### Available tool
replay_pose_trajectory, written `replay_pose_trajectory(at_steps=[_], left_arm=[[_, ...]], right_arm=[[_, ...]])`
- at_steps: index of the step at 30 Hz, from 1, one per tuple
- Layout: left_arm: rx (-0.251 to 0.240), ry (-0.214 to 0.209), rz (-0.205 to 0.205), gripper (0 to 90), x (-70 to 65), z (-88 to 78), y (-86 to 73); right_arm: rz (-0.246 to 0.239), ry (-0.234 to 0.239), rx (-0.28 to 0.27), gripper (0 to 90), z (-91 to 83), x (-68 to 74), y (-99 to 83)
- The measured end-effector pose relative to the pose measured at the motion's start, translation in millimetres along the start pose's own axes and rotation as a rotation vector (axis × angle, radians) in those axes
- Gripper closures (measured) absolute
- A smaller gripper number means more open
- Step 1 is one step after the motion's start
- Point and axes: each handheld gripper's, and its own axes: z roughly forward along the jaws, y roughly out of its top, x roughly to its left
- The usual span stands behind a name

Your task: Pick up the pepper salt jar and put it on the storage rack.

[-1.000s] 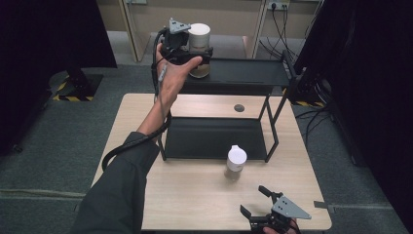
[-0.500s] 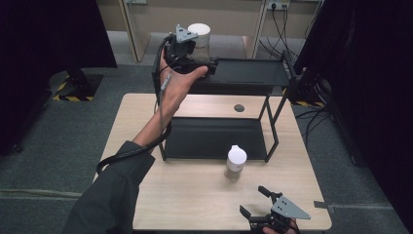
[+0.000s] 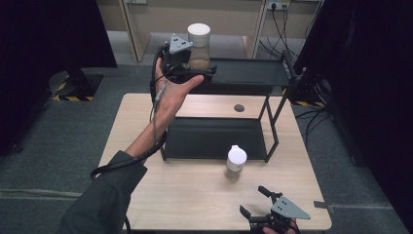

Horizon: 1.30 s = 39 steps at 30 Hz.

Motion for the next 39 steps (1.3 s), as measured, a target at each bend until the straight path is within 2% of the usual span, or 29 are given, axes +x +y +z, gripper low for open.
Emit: replay_pose_trajectory(at_steps=[7,10,18,23,28,29,31,39], left_arm=[[-0.012,-0.027,0.009,3.1,0.5,-9.0,-13.4],[-0.018,-0.033,0.029,3.0,-1.4,-13.4,-18.2],[-0.027,-0.069,0.025,3.0,-3.1,-19.3,-28.7],[-0.029,-0.103,0.022,3.0,-4.7,-22.3,-39.1],[-0.031,-0.144,0.015,2.6,-6.7,-26.8,-54.8],[-0.031,-0.162,0.01,2.6,-7.6,-29.0,-61.4],[-0.031,-0.172,0.011,2.6,-7.9,-30.1,-64.4],[-0.013,-0.235,0.012,2.6,-14.8,-36.3,-84.4]], right_arm=[[-0.003,-0.001,0.001,2.6,0.3,0.2,0.0],[-0.002,-0.001,0.001,2.6,0.2,0.2,0.0],[-0.003,-0.001,0.002,2.6,0.3,0.3,0.1],[-0.003,-0.002,0.001,2.6,0.1,0.4,0.0],[-0.004,-0.001,0.001,2.6,0.1,0.4,0.1],[-0.005,-0.001,0.001,2.6,0.2,0.4,0.1],[-0.006,0.0,0.001,2.6,0.2,0.5,0.1],[-0.006,-0.001,0.003,2.6,0.6,0.7,0.2]])
